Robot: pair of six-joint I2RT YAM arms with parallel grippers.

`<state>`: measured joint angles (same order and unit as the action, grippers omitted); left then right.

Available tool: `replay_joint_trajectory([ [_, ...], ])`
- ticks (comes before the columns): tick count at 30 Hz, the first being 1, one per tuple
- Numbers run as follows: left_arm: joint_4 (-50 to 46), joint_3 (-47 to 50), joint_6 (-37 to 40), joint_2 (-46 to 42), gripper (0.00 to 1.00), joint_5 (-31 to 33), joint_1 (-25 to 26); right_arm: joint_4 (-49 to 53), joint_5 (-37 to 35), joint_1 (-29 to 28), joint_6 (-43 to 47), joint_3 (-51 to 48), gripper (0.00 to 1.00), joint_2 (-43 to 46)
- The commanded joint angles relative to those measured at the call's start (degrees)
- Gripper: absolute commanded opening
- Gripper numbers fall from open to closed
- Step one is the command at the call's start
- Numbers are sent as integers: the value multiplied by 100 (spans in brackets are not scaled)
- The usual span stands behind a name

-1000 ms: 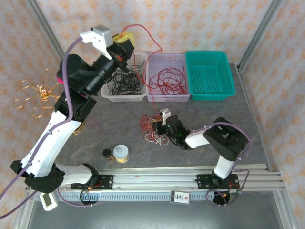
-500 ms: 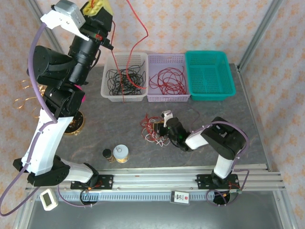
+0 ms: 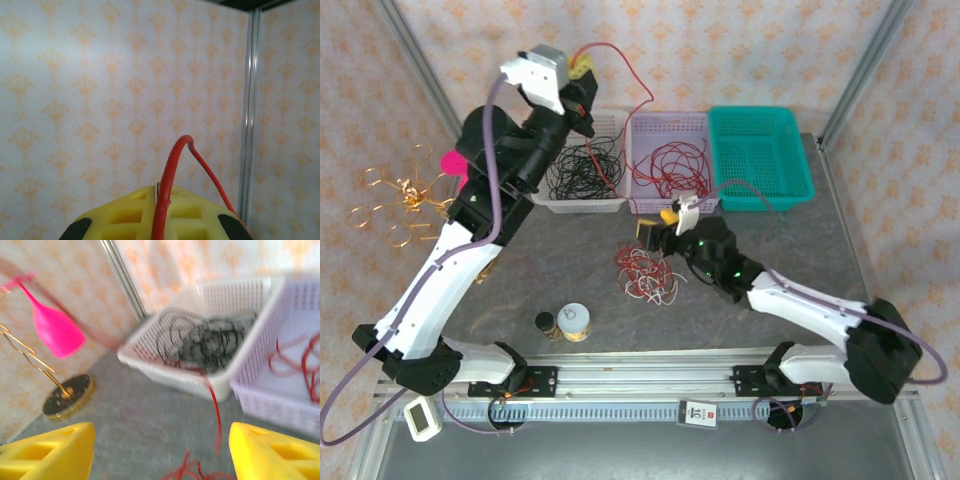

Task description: Untangle the cables

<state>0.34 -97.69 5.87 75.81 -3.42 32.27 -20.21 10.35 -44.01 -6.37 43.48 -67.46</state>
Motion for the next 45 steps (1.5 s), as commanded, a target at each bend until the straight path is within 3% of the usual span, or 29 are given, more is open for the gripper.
replay_joint_trajectory([
  [1, -54, 286, -163, -276, 0, -379, 40, 1400, 355, 67, 841, 747, 73, 498],
  [8, -149, 1256, -226, -676, 0, -676, 42, 2305, 636, 333, 1628, 2361, 75, 566],
  [13, -567, 1396, -349, -769, 0, -1419, 41, 2750, 1412, 502, 2177, 3728, 76, -462],
  [16, -731, 1405, -398, -829, 0, -1534, 42, 3102, 1661, 632, 2297, 4734, 73, -1320],
  [18, -810, 1411, -385, -886, 0, -1556, 42, 3281, 1685, 713, 2309, 5285, 68, -1790],
  [20, -875, 1428, -376, -939, 0, -1557, 42, 3538, 1442, 757, 2337, 5924, 55, -2245],
  [24, -934, 1525, -465, -1007, 1, -1349, 42, 3723, 1324, 775, 2239, 6664, 12, -2719],
  [26, -838, 1680, -584, -1040, 33, -1241, 42, 3572, 1088, 780, 2078, 6928, 6, -2847],
  [29, -659, 1913, -604, -1157, 53, -1563, 42, 3698, 353, 808, 1905, 8013, 0, -3258],
  [32, -391, 2252, -766, -1411, 61, -1731, 43, 4071, -458, 880, 1879, 9766, 0, -3930],
  [35, -274, 2653, -873, -1734, 72, -1749, 43, 3968, -1284, 957, 2121, 10831, 0, -4401],
  [41, -608, 3199, -900, -2237, 77, -1561, 45, 3007, -1755, 1501, 2157, 10412, 0, -4428],
  [45, -750, 3572, -1051, -2456, 75, -1629, 42, 2909, -1396, 2027, 1629, 10479, 0, -4724],
])
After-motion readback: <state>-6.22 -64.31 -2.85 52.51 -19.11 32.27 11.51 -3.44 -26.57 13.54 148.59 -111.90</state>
